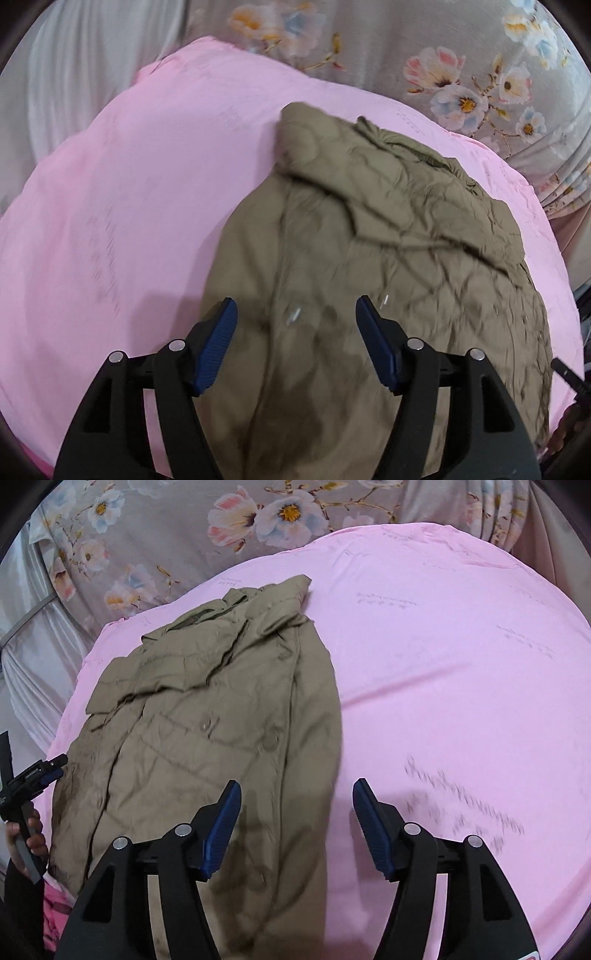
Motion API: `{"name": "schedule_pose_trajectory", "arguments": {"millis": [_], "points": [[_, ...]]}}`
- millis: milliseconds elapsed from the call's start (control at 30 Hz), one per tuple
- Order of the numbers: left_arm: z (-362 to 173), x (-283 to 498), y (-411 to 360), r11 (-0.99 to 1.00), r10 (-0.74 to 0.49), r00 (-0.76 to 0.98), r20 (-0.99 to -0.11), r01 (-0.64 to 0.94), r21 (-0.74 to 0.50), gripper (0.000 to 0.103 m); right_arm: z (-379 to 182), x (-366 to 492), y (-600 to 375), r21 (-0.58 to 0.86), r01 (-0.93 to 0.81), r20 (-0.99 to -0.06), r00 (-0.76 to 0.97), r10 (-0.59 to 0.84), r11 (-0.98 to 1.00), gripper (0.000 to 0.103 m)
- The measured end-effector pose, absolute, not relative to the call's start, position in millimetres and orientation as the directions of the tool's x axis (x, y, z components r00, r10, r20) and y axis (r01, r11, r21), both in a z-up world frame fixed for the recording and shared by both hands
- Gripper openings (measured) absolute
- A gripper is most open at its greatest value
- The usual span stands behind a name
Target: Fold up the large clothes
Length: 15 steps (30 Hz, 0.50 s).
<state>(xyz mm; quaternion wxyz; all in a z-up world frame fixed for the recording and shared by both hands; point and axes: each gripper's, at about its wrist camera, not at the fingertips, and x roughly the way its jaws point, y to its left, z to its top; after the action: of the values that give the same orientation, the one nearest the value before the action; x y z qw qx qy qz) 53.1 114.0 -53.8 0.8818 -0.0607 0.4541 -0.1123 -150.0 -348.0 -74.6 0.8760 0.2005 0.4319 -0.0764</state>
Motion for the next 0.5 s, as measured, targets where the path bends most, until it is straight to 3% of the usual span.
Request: {"name": "schedule_pose_trajectory", "arguments": {"millis": [167, 367, 500], "points": [[-60, 10, 143, 0.970, -0.240, 0.530, -0.813, 0.098, -0.223, 0.067, -89, -203, -339, 0.369, 0.319, -0.786, 0.608, 0.110, 0.873, 0.065], [-81, -26, 161, 0.920, -0.359, 0.449, -0.818, 0.026, -0.390, 0.067, -93, -232, -314, 0.483, 0.269, -0.744, 0.627, 0.229, 0.833, 0.066], [-81, -36, 151, 0.902, -0.402, 0.445, -0.800, 0.042, -0.430, 0.066, -94, -232, -304, 0.539, 0.238, -0.712, 0.642, 0.285, 0.808, 0.064]]}}
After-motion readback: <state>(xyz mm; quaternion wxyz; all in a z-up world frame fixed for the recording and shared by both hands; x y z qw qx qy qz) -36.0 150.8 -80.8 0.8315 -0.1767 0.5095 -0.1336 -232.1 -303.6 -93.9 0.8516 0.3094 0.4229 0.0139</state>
